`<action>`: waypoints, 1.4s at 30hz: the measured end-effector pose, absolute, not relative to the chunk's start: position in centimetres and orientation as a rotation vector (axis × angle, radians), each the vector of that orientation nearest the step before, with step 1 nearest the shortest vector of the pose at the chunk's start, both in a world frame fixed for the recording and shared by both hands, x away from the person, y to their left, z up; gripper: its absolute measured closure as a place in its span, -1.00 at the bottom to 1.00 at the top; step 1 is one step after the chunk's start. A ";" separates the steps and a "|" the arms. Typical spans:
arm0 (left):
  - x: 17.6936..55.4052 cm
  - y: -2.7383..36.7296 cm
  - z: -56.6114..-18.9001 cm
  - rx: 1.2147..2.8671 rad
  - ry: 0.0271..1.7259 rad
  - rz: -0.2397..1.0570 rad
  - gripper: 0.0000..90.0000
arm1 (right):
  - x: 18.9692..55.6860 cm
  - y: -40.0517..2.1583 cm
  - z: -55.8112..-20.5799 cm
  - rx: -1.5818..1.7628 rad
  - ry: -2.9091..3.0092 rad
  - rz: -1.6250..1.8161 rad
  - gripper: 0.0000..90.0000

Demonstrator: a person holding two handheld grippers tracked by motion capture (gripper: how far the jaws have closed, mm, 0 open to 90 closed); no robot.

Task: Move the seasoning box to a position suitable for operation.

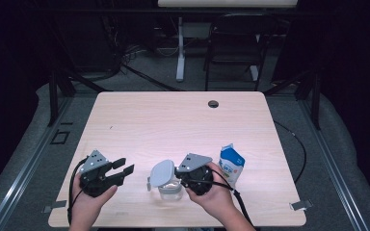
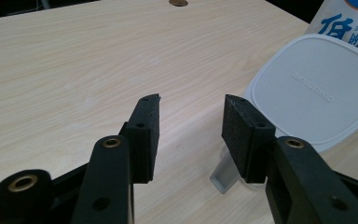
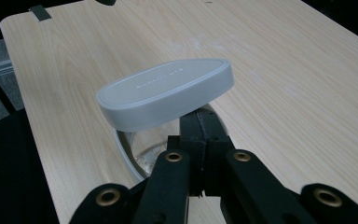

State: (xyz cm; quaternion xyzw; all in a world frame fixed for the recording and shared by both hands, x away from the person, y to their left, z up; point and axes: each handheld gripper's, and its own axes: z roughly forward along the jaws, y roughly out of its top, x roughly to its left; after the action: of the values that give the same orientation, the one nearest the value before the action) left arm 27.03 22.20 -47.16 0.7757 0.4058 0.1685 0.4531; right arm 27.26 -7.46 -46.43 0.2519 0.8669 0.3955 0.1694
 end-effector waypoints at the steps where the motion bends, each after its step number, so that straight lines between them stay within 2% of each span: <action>1: 27.0 22.2 -47.2 1.915 1.003 0.417 0.26 | 27.2 -7.4 -46.4 0.717 2.462 1.124 1.00; 42: 27.1 22.5 -47.3 1.914 1.005 0.417 0.30 | 26.5 -4.6 -44.8 0.623 2.471 1.142 0.98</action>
State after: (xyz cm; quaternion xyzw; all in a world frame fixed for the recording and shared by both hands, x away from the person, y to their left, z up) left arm 27.15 22.53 -47.30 0.7752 0.4068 0.1688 0.4529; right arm 26.49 -4.60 -44.84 0.2197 0.8714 0.4028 0.1737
